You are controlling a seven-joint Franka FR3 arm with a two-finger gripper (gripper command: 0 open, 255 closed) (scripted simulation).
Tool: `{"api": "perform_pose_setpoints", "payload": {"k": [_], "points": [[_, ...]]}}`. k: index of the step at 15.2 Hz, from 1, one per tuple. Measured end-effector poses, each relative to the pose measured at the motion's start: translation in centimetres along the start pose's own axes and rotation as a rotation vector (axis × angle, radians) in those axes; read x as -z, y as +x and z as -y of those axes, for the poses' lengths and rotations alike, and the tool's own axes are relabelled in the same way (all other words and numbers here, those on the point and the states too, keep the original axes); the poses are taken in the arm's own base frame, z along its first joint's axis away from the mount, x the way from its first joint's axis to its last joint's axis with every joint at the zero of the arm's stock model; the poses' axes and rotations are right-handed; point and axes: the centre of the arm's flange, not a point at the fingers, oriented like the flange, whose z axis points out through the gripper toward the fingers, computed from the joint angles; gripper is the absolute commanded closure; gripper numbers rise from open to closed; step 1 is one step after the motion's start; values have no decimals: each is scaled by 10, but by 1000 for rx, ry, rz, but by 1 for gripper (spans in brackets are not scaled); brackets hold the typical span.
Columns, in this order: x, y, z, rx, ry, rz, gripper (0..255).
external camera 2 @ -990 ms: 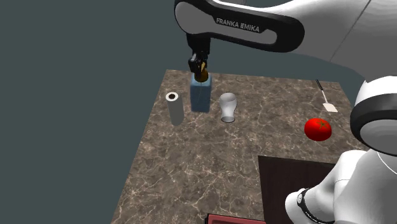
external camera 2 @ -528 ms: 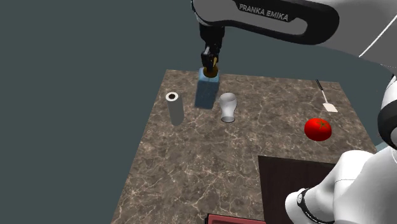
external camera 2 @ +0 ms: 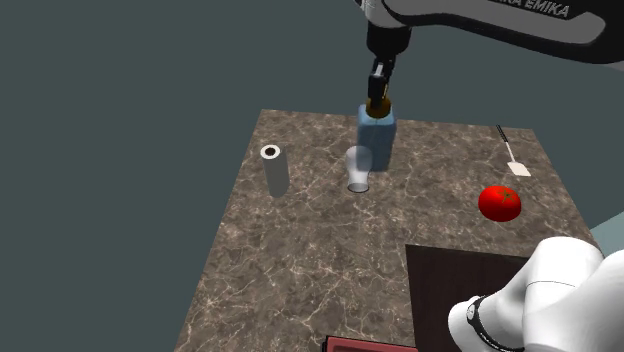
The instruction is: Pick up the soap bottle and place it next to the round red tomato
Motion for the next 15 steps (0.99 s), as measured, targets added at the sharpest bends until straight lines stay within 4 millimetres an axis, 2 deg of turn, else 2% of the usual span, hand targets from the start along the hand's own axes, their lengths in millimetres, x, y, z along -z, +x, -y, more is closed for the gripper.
{"api": "perform_pose_setpoints", "payload": {"k": [15], "points": [[48, -186, -46, 0, -1, 0, 255]]}}
